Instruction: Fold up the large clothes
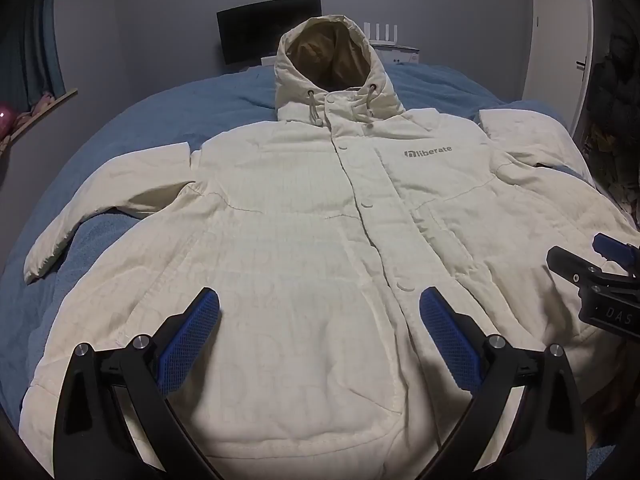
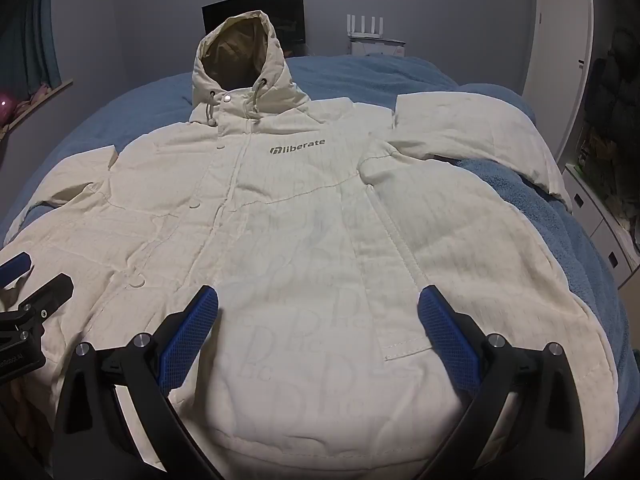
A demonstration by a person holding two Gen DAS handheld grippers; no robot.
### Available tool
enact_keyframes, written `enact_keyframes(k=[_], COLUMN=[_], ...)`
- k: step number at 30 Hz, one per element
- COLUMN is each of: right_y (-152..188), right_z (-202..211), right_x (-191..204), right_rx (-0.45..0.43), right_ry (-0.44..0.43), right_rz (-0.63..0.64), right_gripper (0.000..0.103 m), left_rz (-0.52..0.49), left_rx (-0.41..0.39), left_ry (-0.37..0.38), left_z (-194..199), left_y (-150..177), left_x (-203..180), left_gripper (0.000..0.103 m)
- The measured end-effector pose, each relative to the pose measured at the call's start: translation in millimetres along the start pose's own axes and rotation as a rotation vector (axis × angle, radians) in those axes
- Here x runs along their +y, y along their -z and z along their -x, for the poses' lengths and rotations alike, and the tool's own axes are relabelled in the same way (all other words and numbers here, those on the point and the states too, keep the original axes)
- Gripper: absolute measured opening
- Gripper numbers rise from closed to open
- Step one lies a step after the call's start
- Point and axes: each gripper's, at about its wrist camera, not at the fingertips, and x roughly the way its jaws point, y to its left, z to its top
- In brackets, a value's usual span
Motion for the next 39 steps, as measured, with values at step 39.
enact_keyframes(k=[39], right_y=[0.1], right_z=[-1.6], right_x=[-2.5], right_rx=[0.007], right_ry=[-0.006], right_rz=[-0.006], right_gripper=[0.097], left_rz=[0.009], left_rx=[0.009], left_ry=[0.006], left_z=[-5.8], left_y=[1.5], left_x=[2.1], left_gripper=[0.097])
